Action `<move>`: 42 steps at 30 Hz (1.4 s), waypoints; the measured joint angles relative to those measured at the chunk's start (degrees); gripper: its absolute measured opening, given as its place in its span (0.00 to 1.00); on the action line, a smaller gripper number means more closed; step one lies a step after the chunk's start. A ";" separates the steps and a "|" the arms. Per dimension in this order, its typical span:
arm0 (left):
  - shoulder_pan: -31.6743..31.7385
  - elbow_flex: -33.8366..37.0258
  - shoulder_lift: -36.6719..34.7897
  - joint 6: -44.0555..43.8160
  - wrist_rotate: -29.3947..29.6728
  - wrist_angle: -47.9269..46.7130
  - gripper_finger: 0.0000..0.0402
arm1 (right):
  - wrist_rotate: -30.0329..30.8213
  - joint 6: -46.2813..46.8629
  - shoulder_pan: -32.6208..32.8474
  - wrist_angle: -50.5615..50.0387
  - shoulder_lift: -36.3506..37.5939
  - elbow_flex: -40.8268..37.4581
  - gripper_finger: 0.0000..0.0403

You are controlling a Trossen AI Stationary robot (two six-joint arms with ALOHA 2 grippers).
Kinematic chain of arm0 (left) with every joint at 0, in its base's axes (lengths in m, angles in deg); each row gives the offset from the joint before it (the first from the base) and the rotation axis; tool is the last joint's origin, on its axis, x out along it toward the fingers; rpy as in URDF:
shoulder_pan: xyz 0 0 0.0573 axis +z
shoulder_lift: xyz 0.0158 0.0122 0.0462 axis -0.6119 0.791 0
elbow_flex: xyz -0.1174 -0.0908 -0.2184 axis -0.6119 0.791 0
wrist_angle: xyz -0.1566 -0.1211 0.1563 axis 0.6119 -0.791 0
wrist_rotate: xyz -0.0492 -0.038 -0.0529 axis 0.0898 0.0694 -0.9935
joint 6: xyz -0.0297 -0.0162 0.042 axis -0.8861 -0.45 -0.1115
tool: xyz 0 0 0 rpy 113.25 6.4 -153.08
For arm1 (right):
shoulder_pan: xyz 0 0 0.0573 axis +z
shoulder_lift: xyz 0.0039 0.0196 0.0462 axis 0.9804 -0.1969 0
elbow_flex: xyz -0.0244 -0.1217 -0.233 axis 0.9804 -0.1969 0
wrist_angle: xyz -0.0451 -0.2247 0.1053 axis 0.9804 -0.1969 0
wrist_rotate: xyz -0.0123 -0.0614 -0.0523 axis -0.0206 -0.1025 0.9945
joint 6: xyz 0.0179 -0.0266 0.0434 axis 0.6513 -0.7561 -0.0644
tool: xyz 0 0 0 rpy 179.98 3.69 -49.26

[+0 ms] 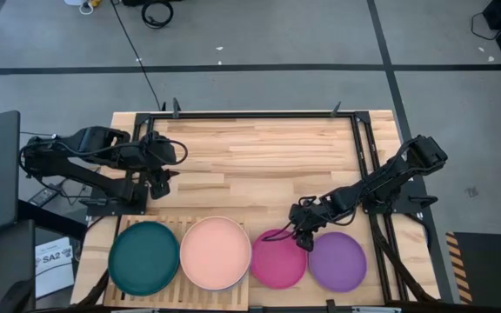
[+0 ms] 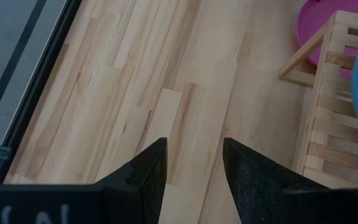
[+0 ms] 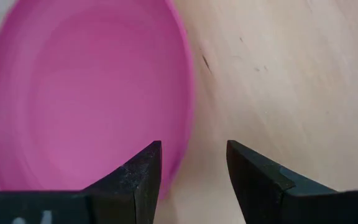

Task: Place and stack plates onto a shelf
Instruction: Stack the pink plate on top of the light orange plate on the shelf

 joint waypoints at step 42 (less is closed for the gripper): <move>0.00 0.00 0.00 0.00 0.00 0.00 0.40 | 3.79 1.67 0.00 3.20 -0.02 0.02 0.46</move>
